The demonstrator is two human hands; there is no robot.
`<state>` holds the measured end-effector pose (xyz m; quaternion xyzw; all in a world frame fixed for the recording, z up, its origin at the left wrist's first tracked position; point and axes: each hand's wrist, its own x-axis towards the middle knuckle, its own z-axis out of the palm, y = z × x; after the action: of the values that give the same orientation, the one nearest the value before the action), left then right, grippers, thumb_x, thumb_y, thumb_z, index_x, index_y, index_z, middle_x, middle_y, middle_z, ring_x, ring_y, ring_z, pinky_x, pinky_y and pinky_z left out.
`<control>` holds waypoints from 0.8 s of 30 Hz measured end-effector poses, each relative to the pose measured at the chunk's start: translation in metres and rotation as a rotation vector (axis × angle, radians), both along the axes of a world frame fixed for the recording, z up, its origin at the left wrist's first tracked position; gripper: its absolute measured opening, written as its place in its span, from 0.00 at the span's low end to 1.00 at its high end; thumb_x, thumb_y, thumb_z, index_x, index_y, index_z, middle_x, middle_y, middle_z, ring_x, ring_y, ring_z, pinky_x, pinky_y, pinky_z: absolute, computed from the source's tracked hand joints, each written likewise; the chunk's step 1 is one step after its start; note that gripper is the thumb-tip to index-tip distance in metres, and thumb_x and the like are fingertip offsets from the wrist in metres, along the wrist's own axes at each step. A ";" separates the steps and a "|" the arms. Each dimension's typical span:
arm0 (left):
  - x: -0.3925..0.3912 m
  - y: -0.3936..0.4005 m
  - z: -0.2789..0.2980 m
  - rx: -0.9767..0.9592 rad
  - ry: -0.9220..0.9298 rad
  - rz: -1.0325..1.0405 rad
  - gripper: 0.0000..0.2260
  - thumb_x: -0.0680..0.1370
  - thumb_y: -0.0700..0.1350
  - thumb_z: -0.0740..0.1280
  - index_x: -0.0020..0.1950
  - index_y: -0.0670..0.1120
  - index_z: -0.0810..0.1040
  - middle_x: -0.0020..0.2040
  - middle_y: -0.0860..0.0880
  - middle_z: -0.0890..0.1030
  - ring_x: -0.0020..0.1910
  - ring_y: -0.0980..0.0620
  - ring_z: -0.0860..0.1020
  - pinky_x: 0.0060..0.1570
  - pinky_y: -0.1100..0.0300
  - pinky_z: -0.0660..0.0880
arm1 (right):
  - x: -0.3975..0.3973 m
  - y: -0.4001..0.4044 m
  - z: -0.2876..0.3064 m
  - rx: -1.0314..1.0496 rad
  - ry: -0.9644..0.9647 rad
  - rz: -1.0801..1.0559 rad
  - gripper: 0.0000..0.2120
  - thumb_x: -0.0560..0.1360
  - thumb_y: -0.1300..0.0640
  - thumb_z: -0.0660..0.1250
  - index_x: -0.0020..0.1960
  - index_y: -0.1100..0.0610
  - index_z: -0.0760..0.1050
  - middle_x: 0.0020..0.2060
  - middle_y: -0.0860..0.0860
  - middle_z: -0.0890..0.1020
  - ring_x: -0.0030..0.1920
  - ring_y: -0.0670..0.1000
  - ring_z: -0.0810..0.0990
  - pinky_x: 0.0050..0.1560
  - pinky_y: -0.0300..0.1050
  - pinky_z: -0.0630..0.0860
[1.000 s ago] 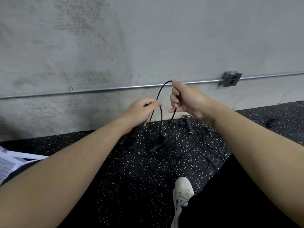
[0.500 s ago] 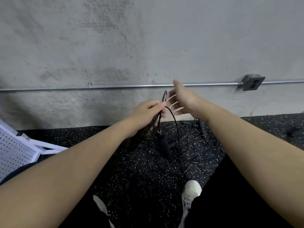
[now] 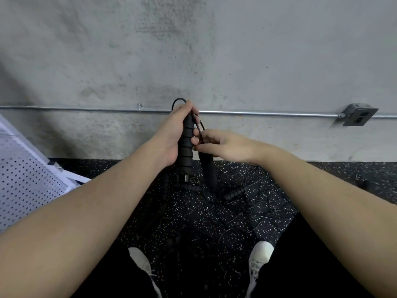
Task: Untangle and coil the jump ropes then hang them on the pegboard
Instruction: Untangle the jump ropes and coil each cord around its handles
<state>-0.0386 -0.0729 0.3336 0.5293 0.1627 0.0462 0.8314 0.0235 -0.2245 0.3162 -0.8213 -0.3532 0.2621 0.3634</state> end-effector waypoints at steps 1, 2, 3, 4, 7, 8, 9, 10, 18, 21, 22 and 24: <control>0.001 0.003 0.000 -0.025 -0.001 0.022 0.13 0.84 0.53 0.64 0.44 0.48 0.74 0.36 0.50 0.76 0.27 0.53 0.70 0.23 0.65 0.66 | -0.001 0.004 0.000 0.011 -0.029 -0.015 0.08 0.82 0.51 0.65 0.59 0.52 0.77 0.53 0.51 0.84 0.53 0.48 0.81 0.58 0.47 0.75; 0.001 0.005 0.001 -0.045 -0.002 0.044 0.13 0.84 0.53 0.64 0.44 0.48 0.75 0.36 0.50 0.76 0.27 0.53 0.70 0.22 0.64 0.66 | -0.002 0.008 0.001 0.025 -0.034 -0.031 0.07 0.83 0.51 0.64 0.57 0.53 0.78 0.53 0.53 0.84 0.54 0.50 0.82 0.58 0.47 0.76; 0.002 0.008 0.001 -0.050 0.004 0.067 0.13 0.84 0.53 0.64 0.44 0.47 0.75 0.36 0.50 0.76 0.27 0.53 0.70 0.22 0.64 0.67 | -0.003 0.011 0.000 0.042 -0.032 -0.044 0.07 0.84 0.52 0.63 0.55 0.53 0.78 0.52 0.53 0.85 0.54 0.52 0.83 0.54 0.45 0.78; 0.003 0.010 0.001 -0.044 0.019 0.090 0.12 0.84 0.53 0.64 0.45 0.47 0.75 0.35 0.50 0.76 0.27 0.53 0.70 0.22 0.64 0.67 | -0.003 0.014 0.000 0.063 -0.030 -0.056 0.08 0.84 0.53 0.61 0.53 0.52 0.78 0.49 0.54 0.85 0.50 0.52 0.84 0.50 0.44 0.78; 0.004 0.013 -0.001 0.023 0.104 0.124 0.10 0.83 0.52 0.65 0.48 0.47 0.77 0.35 0.49 0.77 0.28 0.53 0.71 0.24 0.63 0.69 | -0.003 0.020 0.004 0.203 0.102 -0.160 0.11 0.86 0.53 0.57 0.54 0.55 0.76 0.37 0.56 0.80 0.33 0.51 0.80 0.37 0.47 0.81; 0.004 0.013 -0.002 0.056 0.128 0.111 0.08 0.81 0.50 0.65 0.49 0.46 0.77 0.37 0.48 0.77 0.29 0.52 0.72 0.26 0.62 0.71 | -0.001 0.021 0.006 0.269 0.181 -0.221 0.12 0.86 0.52 0.56 0.54 0.55 0.76 0.33 0.55 0.77 0.30 0.50 0.78 0.36 0.49 0.81; 0.003 0.012 -0.003 0.084 0.138 0.087 0.06 0.80 0.48 0.64 0.50 0.45 0.77 0.39 0.47 0.77 0.30 0.51 0.73 0.28 0.60 0.72 | 0.002 0.023 0.008 0.334 0.266 -0.285 0.13 0.85 0.51 0.55 0.54 0.55 0.76 0.31 0.53 0.75 0.28 0.49 0.75 0.34 0.49 0.81; 0.003 0.010 -0.004 0.094 0.133 0.063 0.05 0.79 0.45 0.62 0.51 0.46 0.76 0.42 0.46 0.77 0.31 0.50 0.73 0.31 0.59 0.73 | 0.004 0.024 0.011 0.391 0.352 -0.343 0.13 0.85 0.50 0.55 0.54 0.56 0.75 0.31 0.52 0.74 0.28 0.49 0.73 0.32 0.47 0.79; 0.013 0.001 -0.011 0.095 0.045 0.099 0.24 0.79 0.29 0.59 0.70 0.51 0.67 0.55 0.43 0.81 0.43 0.46 0.79 0.36 0.54 0.79 | 0.008 0.028 0.006 0.497 0.625 -0.449 0.12 0.80 0.66 0.59 0.60 0.55 0.74 0.40 0.53 0.79 0.34 0.49 0.78 0.40 0.46 0.79; 0.016 0.000 -0.011 0.155 0.082 0.075 0.30 0.79 0.30 0.63 0.75 0.55 0.66 0.58 0.45 0.83 0.43 0.49 0.82 0.35 0.55 0.80 | 0.010 0.028 0.001 0.475 0.512 -0.476 0.10 0.81 0.65 0.63 0.58 0.53 0.76 0.42 0.51 0.83 0.37 0.48 0.80 0.40 0.44 0.80; 0.017 -0.001 -0.011 0.183 0.091 0.061 0.30 0.79 0.31 0.64 0.76 0.57 0.66 0.57 0.47 0.83 0.43 0.51 0.82 0.36 0.56 0.79 | 0.011 0.028 0.000 0.479 0.480 -0.487 0.09 0.81 0.64 0.63 0.57 0.53 0.76 0.42 0.49 0.82 0.37 0.46 0.80 0.38 0.41 0.79; 0.020 -0.003 -0.014 0.201 0.105 0.019 0.31 0.80 0.34 0.65 0.78 0.59 0.65 0.58 0.49 0.82 0.45 0.53 0.81 0.39 0.55 0.79 | 0.016 0.025 -0.001 0.494 0.452 -0.510 0.09 0.82 0.63 0.64 0.58 0.53 0.74 0.43 0.48 0.82 0.40 0.46 0.80 0.40 0.41 0.78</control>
<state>-0.0190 -0.0763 0.3194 0.6104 0.2056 0.0422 0.7638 0.0400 -0.1996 0.3148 -0.6926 -0.1022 0.2446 0.6708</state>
